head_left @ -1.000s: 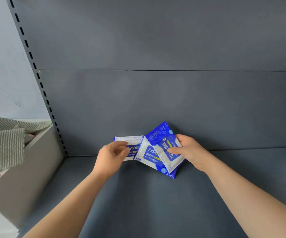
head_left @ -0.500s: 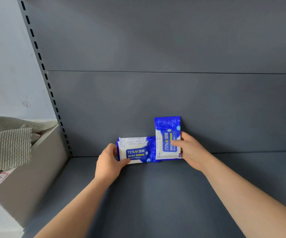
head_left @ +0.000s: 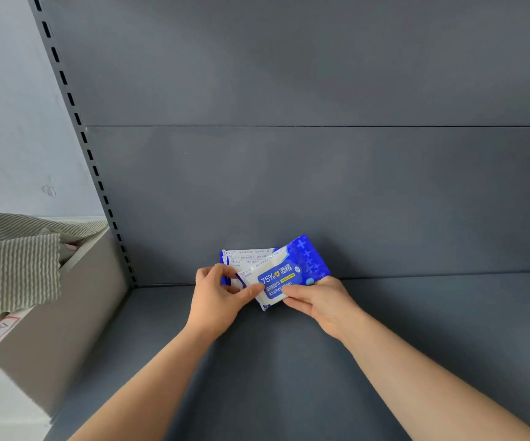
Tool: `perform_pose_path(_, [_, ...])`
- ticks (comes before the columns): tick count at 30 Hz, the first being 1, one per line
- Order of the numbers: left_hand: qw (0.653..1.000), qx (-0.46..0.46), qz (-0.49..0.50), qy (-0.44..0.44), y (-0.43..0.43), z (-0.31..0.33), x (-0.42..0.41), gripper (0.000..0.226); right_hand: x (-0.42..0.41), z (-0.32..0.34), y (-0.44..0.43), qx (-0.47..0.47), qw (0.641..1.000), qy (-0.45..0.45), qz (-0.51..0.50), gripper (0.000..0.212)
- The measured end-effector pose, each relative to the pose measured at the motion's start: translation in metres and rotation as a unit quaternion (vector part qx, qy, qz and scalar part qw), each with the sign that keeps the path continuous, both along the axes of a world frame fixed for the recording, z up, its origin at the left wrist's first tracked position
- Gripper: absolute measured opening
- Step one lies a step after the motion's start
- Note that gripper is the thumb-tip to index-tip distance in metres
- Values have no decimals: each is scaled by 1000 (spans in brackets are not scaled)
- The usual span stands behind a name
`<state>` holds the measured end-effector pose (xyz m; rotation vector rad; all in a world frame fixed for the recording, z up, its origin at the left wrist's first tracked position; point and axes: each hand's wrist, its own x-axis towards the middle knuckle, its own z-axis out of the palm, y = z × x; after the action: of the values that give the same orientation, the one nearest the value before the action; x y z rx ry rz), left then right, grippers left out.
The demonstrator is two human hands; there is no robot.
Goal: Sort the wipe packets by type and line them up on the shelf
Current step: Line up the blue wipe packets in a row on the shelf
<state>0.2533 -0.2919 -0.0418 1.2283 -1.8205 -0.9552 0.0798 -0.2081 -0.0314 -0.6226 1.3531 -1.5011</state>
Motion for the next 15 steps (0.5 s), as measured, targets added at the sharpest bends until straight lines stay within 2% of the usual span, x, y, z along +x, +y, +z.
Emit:
perform_pose_path(3, [1000,5,-5,-25,-1,-1,-2,51,6,1,-3,-8,999,-26,26,30])
perform_pose_path(5, [1000,-3,5,-27,-5,1,0,42,0,4,1,5,1000,-9,29,28])
perform_pose_path(7, [999,-31,18,-30,-11,3,5,36,-12,5,4,35,996,84,-8,24])
perform_pose_path(10, [996,-81,-6,-32,-14,5,9,45,-21,3,7,73,963,258,-32,17])
perform_pose_path(13, [996,-87,-14,-10,-9,4,8,60,-16,-1,4,68,938,338,-25,27])
perform_pose_path(15, [997,-74,13,1,-7,1,7,60,-13,-3,-1,65,923,380,-22,30])
